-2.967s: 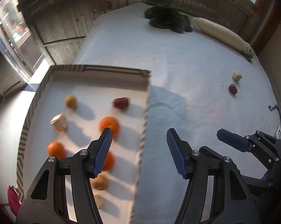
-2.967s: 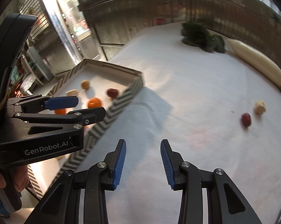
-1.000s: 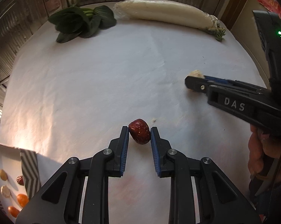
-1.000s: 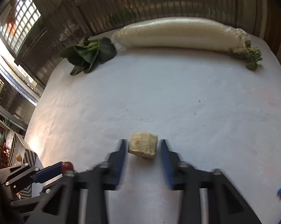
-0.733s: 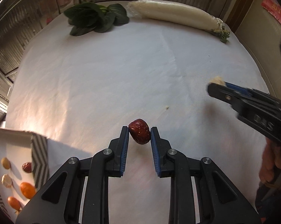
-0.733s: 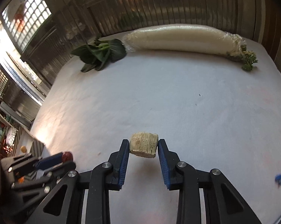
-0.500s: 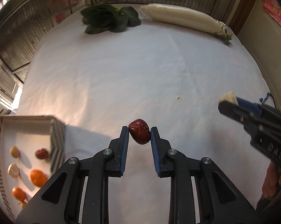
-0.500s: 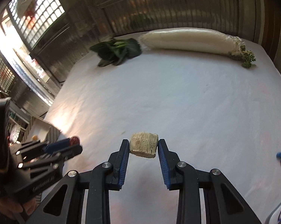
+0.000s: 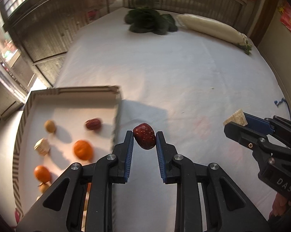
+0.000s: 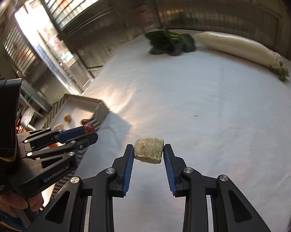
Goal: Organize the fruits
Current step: 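Carry the red date and cube into the tray and release both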
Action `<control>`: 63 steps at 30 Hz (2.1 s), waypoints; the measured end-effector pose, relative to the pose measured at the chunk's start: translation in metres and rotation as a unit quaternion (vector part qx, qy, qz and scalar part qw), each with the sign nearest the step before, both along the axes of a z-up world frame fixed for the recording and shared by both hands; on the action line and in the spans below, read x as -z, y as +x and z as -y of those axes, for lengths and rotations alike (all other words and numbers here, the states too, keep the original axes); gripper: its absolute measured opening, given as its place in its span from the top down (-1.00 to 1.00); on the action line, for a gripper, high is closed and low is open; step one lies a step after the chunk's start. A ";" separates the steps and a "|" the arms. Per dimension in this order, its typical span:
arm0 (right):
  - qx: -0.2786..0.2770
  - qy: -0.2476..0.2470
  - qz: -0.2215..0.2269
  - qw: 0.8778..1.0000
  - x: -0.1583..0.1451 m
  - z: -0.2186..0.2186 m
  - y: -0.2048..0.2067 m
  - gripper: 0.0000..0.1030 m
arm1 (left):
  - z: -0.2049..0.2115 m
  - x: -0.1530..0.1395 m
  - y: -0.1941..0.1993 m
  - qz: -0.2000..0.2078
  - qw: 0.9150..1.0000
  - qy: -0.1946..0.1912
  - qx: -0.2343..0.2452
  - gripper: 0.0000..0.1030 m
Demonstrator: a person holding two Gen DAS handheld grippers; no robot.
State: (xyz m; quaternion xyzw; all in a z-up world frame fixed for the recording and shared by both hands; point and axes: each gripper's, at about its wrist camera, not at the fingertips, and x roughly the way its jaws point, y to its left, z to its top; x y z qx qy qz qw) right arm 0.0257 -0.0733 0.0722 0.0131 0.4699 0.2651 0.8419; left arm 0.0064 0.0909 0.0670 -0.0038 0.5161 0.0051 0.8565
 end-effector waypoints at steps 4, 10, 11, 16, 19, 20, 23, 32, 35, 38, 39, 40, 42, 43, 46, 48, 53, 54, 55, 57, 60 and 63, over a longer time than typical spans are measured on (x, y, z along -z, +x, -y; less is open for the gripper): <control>-0.031 -0.007 0.006 0.999 -0.005 -0.024 -0.011 0.41 | -0.018 -0.003 -0.013 0.004 1.000 0.001 -0.018 0.56; -0.064 -0.010 0.013 0.998 -0.010 -0.052 -0.023 0.41 | -0.041 -0.009 -0.031 0.010 0.999 0.003 -0.043 0.56; -0.069 -0.011 0.014 0.997 -0.011 -0.056 -0.024 0.41 | -0.045 -0.010 -0.034 0.011 0.999 0.004 -0.048 0.56; -0.101 -0.017 0.021 0.994 -0.016 -0.078 -0.037 0.41 | -0.065 -0.011 -0.048 0.013 0.997 0.004 -0.073 0.56; -0.119 -0.019 0.024 0.992 -0.018 -0.091 -0.043 0.41 | -0.077 -0.012 -0.058 0.013 0.996 0.004 -0.087 0.56; -0.123 -0.020 0.025 0.992 -0.019 -0.095 -0.044 0.41 | -0.081 -0.012 -0.062 0.013 0.996 0.005 -0.093 0.56; -0.139 -0.020 0.027 0.990 -0.020 -0.108 -0.049 0.41 | -0.091 -0.011 -0.070 0.012 0.994 0.005 -0.107 0.56; -0.183 -0.033 0.025 0.982 -0.015 -0.141 -0.064 0.41 | -0.124 -0.003 -0.097 0.000 0.989 0.005 -0.146 0.56; -0.198 -0.036 0.024 0.979 -0.013 -0.151 -0.068 0.41 | -0.138 0.001 -0.109 -0.009 0.987 -0.002 -0.162 0.56; -0.207 -0.040 0.022 0.977 -0.010 -0.161 -0.069 0.41 | -0.149 0.005 -0.119 -0.016 0.984 -0.006 -0.178 0.56; -0.211 -0.041 0.022 0.976 -0.009 -0.164 -0.068 0.41 | -0.151 0.006 -0.121 -0.017 0.983 -0.005 -0.181 0.56; -0.220 -0.042 0.020 0.974 -0.007 -0.173 -0.067 0.41 | -0.153 0.007 -0.123 -0.019 0.983 -0.005 -0.183 0.56; -0.222 -0.044 0.020 0.974 -0.006 -0.177 -0.067 0.41 | -0.156 0.009 -0.127 -0.022 0.982 -0.006 -0.188 0.56; -0.227 -0.047 0.021 0.973 -0.006 -0.182 -0.067 0.41 | -0.157 0.010 -0.129 -0.023 0.982 -0.006 -0.189 0.56; -0.242 -0.047 0.021 0.969 -0.004 -0.195 -0.066 0.41 | -0.159 0.013 -0.132 -0.027 0.981 -0.007 -0.193 0.56; -0.254 -0.052 0.021 0.965 -0.001 -0.206 -0.066 0.41 | -0.161 0.017 -0.132 -0.030 0.980 -0.007 -0.197 0.56; -0.275 -0.070 0.018 0.959 0.010 -0.229 -0.062 0.41 | -0.163 0.021 -0.133 -0.033 0.979 -0.009 -0.202 0.56; -0.280 -0.073 0.017 0.957 0.013 -0.234 -0.061 0.41 | -0.163 0.022 -0.133 -0.033 0.979 -0.009 -0.203 0.56; -0.283 -0.075 0.016 0.956 0.015 -0.237 -0.059 0.41 | -0.163 0.023 -0.132 -0.034 0.978 -0.009 -0.204 0.56; -0.286 -0.081 0.013 0.955 0.021 -0.243 -0.056 0.41 | -0.163 0.025 -0.130 -0.036 0.978 -0.010 -0.205 0.56; -0.289 -0.087 0.007 0.953 0.028 -0.252 -0.049 0.41 | -0.163 0.026 -0.128 -0.035 0.978 -0.006 -0.204 0.56; -0.294 -0.091 0.003 0.951 0.033 -0.257 -0.044 0.41 | -0.163 0.026 -0.127 -0.033 0.978 -0.003 -0.206 0.56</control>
